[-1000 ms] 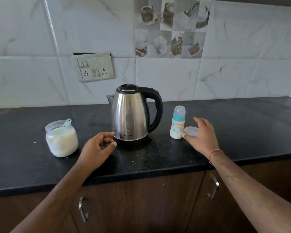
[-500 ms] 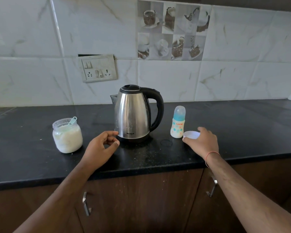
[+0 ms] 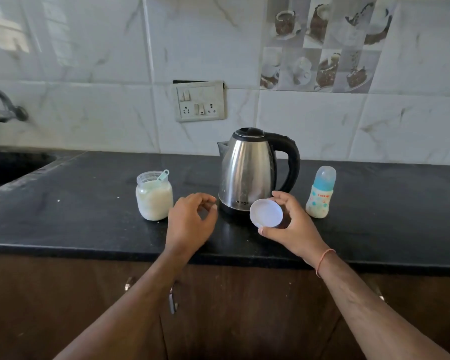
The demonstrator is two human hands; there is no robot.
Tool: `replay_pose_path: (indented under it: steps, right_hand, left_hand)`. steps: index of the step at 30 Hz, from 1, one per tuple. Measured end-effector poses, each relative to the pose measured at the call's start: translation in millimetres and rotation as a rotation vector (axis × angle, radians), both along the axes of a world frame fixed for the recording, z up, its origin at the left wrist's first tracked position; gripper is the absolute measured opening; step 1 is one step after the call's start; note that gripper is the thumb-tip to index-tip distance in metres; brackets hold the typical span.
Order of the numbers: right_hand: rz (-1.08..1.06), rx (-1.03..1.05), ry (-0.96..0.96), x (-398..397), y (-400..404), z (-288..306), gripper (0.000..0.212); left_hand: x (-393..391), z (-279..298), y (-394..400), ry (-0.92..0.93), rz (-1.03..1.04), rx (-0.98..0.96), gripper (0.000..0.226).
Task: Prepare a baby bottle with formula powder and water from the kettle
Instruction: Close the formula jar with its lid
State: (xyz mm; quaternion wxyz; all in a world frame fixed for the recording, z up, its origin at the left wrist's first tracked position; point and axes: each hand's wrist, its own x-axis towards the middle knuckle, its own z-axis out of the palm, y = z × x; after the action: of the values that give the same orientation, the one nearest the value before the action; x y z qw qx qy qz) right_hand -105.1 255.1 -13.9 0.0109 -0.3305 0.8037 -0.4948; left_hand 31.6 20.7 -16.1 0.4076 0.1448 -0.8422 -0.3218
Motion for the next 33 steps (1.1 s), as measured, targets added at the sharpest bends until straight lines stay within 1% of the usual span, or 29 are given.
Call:
replay_pose_path:
  steps: [2, 4, 6, 8, 10, 12, 15, 16, 17, 20, 24, 27, 30, 33]
  right_hand:
    - [0.019, 0.006, 0.020, -3.3, -5.4, -0.8, 0.095]
    - [0.022, 0.005, 0.032, -5.3, -6.2, -2.8, 0.095]
    - [0.016, -0.024, 0.038, -7.5, -4.5, -5.5, 0.094]
    - [0.012, -0.053, 0.035, -9.5, -2.5, -8.3, 0.093]
    - [0.022, -0.075, 0.028, -10.2, -2.0, -9.8, 0.092]
    - [0.040, -0.098, 0.016, -10.7, -2.6, -11.2, 0.093]
    - [0.049, -0.099, 0.024, -11.9, -3.6, -12.3, 0.094]
    - [0.051, -0.101, 0.021, -12.2, -3.6, -11.9, 0.094]
    - [0.052, -0.110, 0.015, -12.9, -3.7, -11.9, 0.094]
    - [0.050, -0.123, 0.004, -13.5, -3.4, -12.1, 0.093]
    - [0.052, -0.150, -0.009, -13.9, -2.7, -13.0, 0.085]
    - [0.044, -0.161, -0.010, -14.1, -3.3, -12.6, 0.082]
    - [0.040, -0.183, 0.018, -12.2, -3.4, -11.1, 0.085]
    - [0.038, -0.179, 0.045, -9.7, -1.5, -11.7, 0.089]
  left_hand:
    - [3.8, -0.8, 0.9, 0.110, 0.144, 0.006, 0.023]
    - [8.2, -1.9, 1.7, 0.183, 0.239, 0.080, 0.029]
    - [11.3, -0.9, 0.2, 0.227, 0.321, 0.132, 0.034]
    - [12.5, 2.1, -3.1, 0.255, 0.392, 0.187, 0.045]
    - [13.5, 6.0, -10.6, 0.287, 0.464, 0.245, 0.065]
    - [14.7, 7.0, -25.3, 0.280, 0.515, 0.312, 0.093]
    - [16.7, 6.1, -57.2, 0.161, 0.505, 0.469, 0.137]
    - [17.0, 6.2, -66.5, 0.118, 0.473, 0.531, 0.146]
    - [17.2, 6.6, -72.9, 0.077, 0.428, 0.576, 0.149]
    - [16.4, 6.6, -77.8, 0.012, 0.340, 0.600, 0.140]
    - [18.5, 5.2, -69.0, 0.025, 0.285, 0.531, 0.113]
    - [22.8, 4.5, -55.0, -0.043, 0.198, 0.465, 0.110]
    - [26.7, 3.8, -34.3, -0.108, 0.081, 0.358, 0.107]
    - [25.2, 3.6, -13.0, -0.185, -0.040, 0.298, 0.107]
